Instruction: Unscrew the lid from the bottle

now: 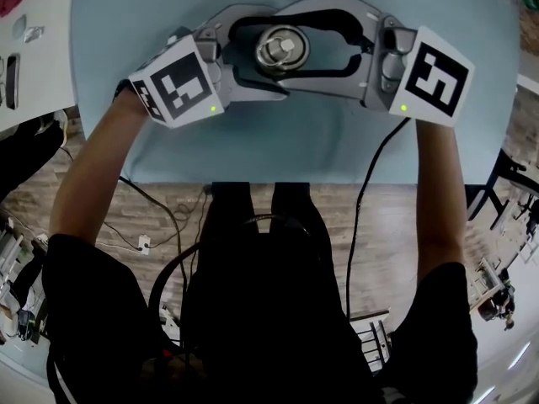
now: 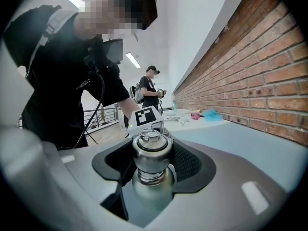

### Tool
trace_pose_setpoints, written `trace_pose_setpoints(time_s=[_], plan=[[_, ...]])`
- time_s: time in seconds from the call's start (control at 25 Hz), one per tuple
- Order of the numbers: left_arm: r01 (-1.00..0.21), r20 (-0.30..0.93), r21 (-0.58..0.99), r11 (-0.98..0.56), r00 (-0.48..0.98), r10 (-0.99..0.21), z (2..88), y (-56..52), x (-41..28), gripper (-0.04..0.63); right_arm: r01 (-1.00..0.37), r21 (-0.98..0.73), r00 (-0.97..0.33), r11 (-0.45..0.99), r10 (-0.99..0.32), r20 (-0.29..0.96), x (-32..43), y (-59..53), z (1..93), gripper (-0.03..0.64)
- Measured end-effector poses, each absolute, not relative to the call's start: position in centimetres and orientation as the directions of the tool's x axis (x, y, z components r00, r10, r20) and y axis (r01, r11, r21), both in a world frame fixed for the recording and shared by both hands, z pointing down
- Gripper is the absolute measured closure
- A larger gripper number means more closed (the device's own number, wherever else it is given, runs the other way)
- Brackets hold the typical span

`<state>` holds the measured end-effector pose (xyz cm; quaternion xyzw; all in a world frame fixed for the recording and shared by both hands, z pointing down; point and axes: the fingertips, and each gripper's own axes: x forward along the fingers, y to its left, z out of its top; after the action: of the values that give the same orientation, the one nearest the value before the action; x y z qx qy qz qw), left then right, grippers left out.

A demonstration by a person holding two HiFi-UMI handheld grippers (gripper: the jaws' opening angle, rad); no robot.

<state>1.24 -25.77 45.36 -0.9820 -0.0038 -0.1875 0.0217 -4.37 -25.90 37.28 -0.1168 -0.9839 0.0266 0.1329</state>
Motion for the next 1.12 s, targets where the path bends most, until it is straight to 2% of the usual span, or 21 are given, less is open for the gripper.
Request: trace_pose_setpoints(time_s=[0.52, 0.76, 1.08, 1.12], plan=[[-0.274, 0.274, 0.026, -0.961, 0.927, -0.256, 43.3, -27.7, -2.7, 0.160, 0.025, -0.087, -0.984, 0.996, 0.040, 0.172, -4.4, -27.1, 36.5, 0.356], [-0.377, 0.196, 0.053, -0.925, 0.912, -0.360, 40.7, -27.9, -3.9, 0.319, -0.064, -0.078, -0.989, 0.995, -0.053, 0.137, -3.7, -27.1, 35.7, 0.356], [-0.547, 0.090, 0.097, -0.831, 0.837, -0.540, 37.5, -29.0, -5.4, 0.568, -0.234, -0.098, -0.967, 0.967, -0.221, 0.126, -2.2, -27.2, 36.1, 0.354], [-0.557, 0.086, 0.096, -0.825, 0.830, -0.550, 37.4, -28.9, -5.3, 0.582, -0.255, -0.100, -0.962, 0.962, -0.242, 0.124, -2.0, -27.1, 36.1, 0.354]])
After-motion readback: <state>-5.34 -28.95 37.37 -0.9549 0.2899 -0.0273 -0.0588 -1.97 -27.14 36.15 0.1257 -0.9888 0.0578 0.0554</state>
